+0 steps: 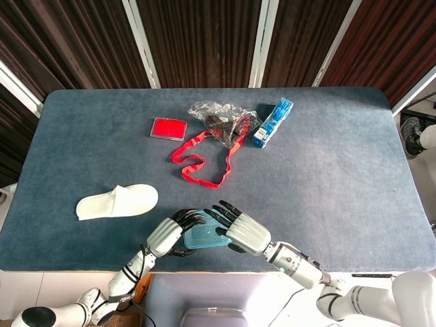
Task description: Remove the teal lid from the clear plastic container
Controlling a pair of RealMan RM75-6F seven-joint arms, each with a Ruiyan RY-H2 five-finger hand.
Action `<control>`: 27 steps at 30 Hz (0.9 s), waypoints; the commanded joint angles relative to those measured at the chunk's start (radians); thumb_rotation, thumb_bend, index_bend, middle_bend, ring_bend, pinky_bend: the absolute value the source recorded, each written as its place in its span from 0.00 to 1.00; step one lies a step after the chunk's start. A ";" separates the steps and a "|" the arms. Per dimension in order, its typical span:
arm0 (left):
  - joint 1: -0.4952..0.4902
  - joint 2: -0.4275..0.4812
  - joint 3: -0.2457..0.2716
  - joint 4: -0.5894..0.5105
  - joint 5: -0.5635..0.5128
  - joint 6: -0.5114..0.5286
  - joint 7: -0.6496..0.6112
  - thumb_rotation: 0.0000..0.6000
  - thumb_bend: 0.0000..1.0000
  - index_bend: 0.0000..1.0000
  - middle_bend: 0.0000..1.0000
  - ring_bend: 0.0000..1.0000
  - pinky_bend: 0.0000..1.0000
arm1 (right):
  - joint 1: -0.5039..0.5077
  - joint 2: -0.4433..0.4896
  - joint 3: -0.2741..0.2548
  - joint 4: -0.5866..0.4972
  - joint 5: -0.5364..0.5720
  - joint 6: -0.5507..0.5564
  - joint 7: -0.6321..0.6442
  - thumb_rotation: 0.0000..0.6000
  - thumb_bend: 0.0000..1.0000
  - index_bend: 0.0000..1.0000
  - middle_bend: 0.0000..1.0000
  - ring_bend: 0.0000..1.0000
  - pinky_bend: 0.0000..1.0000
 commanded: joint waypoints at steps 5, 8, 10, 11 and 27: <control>0.000 -0.003 0.002 0.004 0.001 0.000 0.005 1.00 0.33 0.23 0.40 0.27 0.34 | 0.006 -0.007 -0.002 0.003 0.005 0.000 -0.003 1.00 0.38 0.59 0.10 0.00 0.00; 0.002 -0.005 0.005 0.007 0.003 0.002 0.008 1.00 0.33 0.23 0.40 0.27 0.34 | 0.008 -0.013 0.002 0.005 0.010 0.003 -0.005 1.00 0.38 0.59 0.10 0.00 0.00; 0.003 -0.007 0.007 0.010 0.005 0.004 0.012 1.00 0.33 0.23 0.41 0.27 0.34 | 0.009 -0.017 0.006 0.005 0.015 0.007 -0.005 1.00 0.38 0.59 0.11 0.00 0.00; 0.003 -0.008 0.007 0.010 0.006 0.004 0.012 1.00 0.33 0.23 0.40 0.27 0.34 | 0.010 -0.018 0.007 0.004 0.017 0.007 -0.004 1.00 0.38 0.59 0.11 0.00 0.00; 0.008 -0.008 0.010 0.011 0.012 0.022 0.020 1.00 0.33 0.23 0.41 0.27 0.34 | 0.016 -0.093 0.019 0.060 0.027 0.037 -0.024 1.00 0.46 0.68 0.17 0.00 0.00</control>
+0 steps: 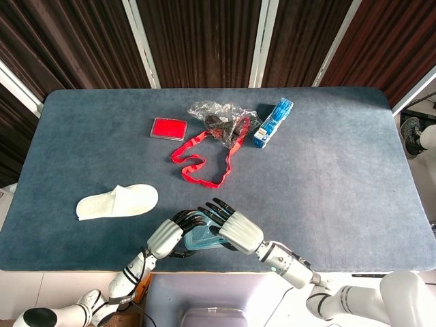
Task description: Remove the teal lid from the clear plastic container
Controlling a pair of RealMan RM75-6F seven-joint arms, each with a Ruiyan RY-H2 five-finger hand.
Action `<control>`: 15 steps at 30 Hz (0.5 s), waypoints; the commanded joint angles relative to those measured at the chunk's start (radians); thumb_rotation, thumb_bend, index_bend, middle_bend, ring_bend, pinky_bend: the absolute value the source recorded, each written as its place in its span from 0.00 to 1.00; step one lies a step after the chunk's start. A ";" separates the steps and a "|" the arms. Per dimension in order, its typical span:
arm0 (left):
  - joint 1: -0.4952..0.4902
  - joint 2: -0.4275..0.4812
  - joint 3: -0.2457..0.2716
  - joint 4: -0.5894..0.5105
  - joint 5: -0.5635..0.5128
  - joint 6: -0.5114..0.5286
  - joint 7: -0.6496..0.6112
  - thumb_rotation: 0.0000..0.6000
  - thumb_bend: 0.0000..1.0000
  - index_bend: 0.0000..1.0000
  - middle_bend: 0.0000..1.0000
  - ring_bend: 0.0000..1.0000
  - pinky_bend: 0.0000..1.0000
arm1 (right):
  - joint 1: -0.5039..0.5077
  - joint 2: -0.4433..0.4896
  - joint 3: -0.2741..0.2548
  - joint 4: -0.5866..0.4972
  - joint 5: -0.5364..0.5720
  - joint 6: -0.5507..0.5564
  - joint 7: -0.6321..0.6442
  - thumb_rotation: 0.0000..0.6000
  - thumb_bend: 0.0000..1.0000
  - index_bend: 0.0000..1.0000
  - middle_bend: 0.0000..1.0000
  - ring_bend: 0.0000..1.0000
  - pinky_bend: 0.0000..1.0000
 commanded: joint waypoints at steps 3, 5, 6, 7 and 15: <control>0.002 0.003 -0.003 -0.002 -0.001 0.008 -0.002 1.00 0.33 0.23 0.41 0.27 0.34 | -0.002 -0.023 -0.002 0.025 -0.008 0.025 -0.001 1.00 0.48 0.72 0.19 0.00 0.00; 0.003 0.004 -0.002 -0.004 0.000 0.012 -0.004 1.00 0.33 0.23 0.40 0.26 0.33 | -0.005 -0.032 -0.002 0.033 -0.012 0.039 -0.001 1.00 0.50 0.76 0.20 0.00 0.00; 0.003 0.005 -0.001 -0.005 0.002 0.013 -0.006 1.00 0.33 0.23 0.40 0.26 0.33 | -0.006 -0.037 -0.001 0.037 -0.013 0.047 -0.002 1.00 0.50 0.78 0.21 0.01 0.00; 0.003 0.005 0.000 -0.005 0.004 0.016 -0.008 1.00 0.33 0.23 0.40 0.25 0.32 | -0.008 -0.043 0.000 0.042 -0.015 0.055 -0.005 1.00 0.50 0.80 0.22 0.01 0.00; 0.004 0.015 0.009 -0.012 0.015 0.026 -0.011 1.00 0.33 0.20 0.38 0.19 0.22 | -0.011 -0.052 -0.003 0.050 -0.010 0.059 -0.019 1.00 0.50 0.84 0.23 0.03 0.00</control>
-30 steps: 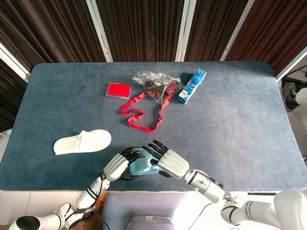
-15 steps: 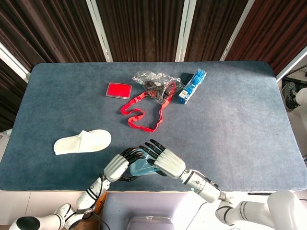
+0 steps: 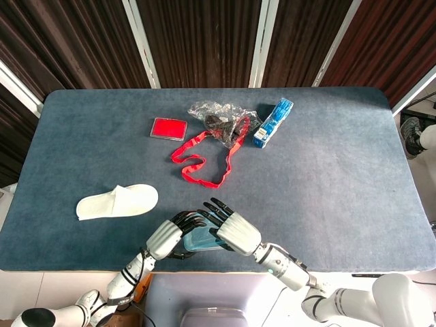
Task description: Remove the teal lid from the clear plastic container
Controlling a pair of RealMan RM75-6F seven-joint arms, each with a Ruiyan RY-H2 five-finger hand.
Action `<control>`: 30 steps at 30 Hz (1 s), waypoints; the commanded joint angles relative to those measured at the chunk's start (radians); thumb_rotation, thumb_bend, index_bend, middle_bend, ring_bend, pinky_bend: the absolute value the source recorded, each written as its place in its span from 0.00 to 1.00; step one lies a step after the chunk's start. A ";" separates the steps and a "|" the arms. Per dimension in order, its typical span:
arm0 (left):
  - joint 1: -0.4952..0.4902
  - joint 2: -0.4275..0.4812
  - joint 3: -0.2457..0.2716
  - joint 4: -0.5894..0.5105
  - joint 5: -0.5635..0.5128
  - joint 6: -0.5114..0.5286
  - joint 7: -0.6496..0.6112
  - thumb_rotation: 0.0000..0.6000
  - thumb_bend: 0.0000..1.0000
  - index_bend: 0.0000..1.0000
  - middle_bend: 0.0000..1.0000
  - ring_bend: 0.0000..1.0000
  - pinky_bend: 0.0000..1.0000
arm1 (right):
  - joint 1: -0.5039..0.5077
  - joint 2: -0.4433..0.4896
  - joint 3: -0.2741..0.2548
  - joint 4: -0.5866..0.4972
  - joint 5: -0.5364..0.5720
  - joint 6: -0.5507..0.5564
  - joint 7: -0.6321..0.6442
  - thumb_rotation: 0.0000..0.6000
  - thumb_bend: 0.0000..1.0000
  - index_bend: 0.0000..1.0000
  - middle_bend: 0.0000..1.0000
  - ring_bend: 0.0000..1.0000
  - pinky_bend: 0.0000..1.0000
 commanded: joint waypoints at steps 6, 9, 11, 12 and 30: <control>-0.003 0.013 0.012 0.002 0.020 0.022 -0.023 1.00 0.33 0.01 0.07 0.00 0.03 | -0.001 0.009 0.006 -0.009 0.005 0.012 0.003 1.00 0.51 0.84 0.23 0.03 0.00; -0.004 0.016 0.008 0.000 0.021 0.036 -0.042 1.00 0.33 0.00 0.00 0.00 0.00 | 0.000 0.016 0.008 -0.018 0.003 0.019 0.003 1.00 0.51 0.84 0.23 0.03 0.00; -0.005 0.019 0.004 -0.006 0.017 0.035 -0.051 1.00 0.32 0.00 0.00 0.00 0.00 | 0.000 0.021 0.009 -0.024 0.003 0.022 0.000 1.00 0.51 0.84 0.23 0.03 0.00; -0.006 0.021 0.001 -0.009 0.014 0.034 -0.054 1.00 0.32 0.00 0.00 0.00 0.00 | -0.001 0.023 0.010 -0.027 0.003 0.023 -0.001 1.00 0.51 0.84 0.23 0.03 0.00; 0.105 0.278 -0.040 -0.153 -0.026 0.225 0.042 1.00 0.34 0.00 0.00 0.00 0.00 | -0.069 0.198 0.030 -0.081 0.004 0.159 -0.021 1.00 0.51 0.84 0.23 0.03 0.00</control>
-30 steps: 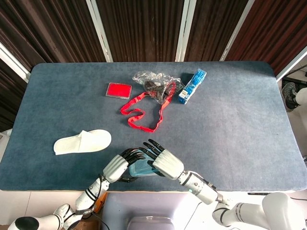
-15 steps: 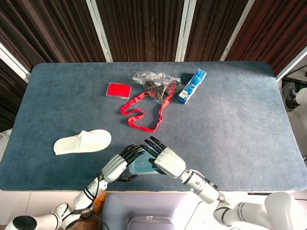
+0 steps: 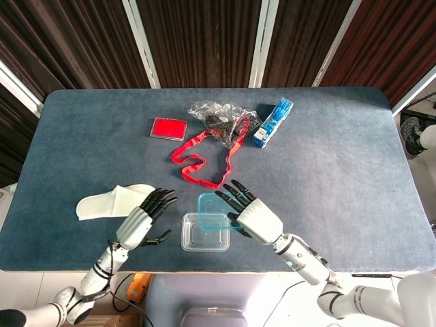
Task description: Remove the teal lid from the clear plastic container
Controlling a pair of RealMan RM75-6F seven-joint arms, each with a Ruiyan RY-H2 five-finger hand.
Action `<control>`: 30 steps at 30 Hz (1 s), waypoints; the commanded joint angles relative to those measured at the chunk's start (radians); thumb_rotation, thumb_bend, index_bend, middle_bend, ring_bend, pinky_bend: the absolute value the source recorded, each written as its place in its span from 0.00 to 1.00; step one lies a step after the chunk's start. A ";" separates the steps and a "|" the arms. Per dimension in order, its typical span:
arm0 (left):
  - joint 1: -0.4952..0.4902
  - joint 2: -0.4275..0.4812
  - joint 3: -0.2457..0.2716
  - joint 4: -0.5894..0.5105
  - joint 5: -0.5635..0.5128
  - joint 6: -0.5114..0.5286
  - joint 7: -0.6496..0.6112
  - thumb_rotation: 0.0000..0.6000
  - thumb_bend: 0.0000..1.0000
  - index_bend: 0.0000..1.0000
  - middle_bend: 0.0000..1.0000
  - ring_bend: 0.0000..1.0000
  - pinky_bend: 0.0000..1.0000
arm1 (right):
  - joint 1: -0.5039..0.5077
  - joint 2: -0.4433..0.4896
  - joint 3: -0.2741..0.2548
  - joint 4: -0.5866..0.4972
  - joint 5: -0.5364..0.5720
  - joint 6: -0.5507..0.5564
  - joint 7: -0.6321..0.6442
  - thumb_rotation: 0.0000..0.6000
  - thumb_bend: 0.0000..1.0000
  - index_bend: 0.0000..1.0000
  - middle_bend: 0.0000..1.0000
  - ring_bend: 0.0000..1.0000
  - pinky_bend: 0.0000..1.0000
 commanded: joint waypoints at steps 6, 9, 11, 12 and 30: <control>0.173 0.220 0.029 -0.100 -0.058 0.122 0.077 1.00 0.34 0.00 0.00 0.00 0.00 | -0.107 0.078 -0.045 0.175 0.061 0.033 0.044 1.00 0.51 0.84 0.23 0.03 0.00; 0.230 0.265 0.028 -0.100 -0.101 0.132 0.109 1.00 0.35 0.00 0.00 0.00 0.00 | -0.130 0.046 -0.060 0.289 0.097 -0.006 0.099 1.00 0.51 0.81 0.23 0.03 0.00; 0.263 0.297 0.026 -0.121 -0.130 0.130 0.127 1.00 0.35 0.00 0.00 0.00 0.00 | -0.138 0.016 -0.071 0.361 0.112 -0.038 0.143 1.00 0.51 0.76 0.23 0.03 0.00; 0.276 0.311 0.023 -0.135 -0.141 0.130 0.126 1.00 0.35 0.00 0.00 0.00 0.00 | -0.139 0.003 -0.075 0.387 0.117 -0.053 0.163 1.00 0.51 0.71 0.23 0.03 0.00; 0.442 0.606 0.049 -0.555 -0.257 0.076 0.396 1.00 0.35 0.00 0.00 0.00 0.00 | -0.264 0.511 -0.205 -0.339 0.215 -0.134 -0.037 1.00 0.04 0.00 0.00 0.00 0.00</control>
